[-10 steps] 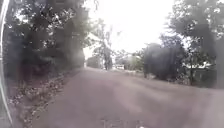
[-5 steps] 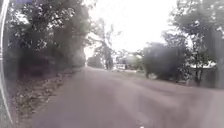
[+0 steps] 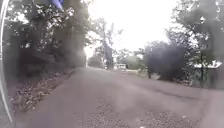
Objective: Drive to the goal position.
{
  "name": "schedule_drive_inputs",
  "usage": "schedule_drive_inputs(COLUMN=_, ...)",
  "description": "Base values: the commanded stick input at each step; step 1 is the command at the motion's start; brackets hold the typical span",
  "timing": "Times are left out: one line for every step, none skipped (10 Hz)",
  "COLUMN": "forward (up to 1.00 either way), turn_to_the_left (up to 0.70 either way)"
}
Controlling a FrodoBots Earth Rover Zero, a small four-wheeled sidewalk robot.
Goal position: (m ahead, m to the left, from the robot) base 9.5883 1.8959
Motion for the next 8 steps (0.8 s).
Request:
schedule_drive_inputs(forward=0.7, turn_to_the_left=0.28)
schedule_drive_inputs(forward=0.7, turn_to_the_left=0.31)
schedule_drive_inputs(forward=0.7, turn_to_the_left=0.33)
schedule_drive_inputs(forward=0.7, turn_to_the_left=0.35)
schedule_drive_inputs(forward=0.7, turn_to_the_left=0.08)
schedule_drive_inputs(forward=0.7, turn_to_the_left=0.01)
schedule_drive_inputs(forward=0.7, turn_to_the_left=0.01)
schedule_drive_inputs(forward=0.7, turn_to_the_left=0.01)
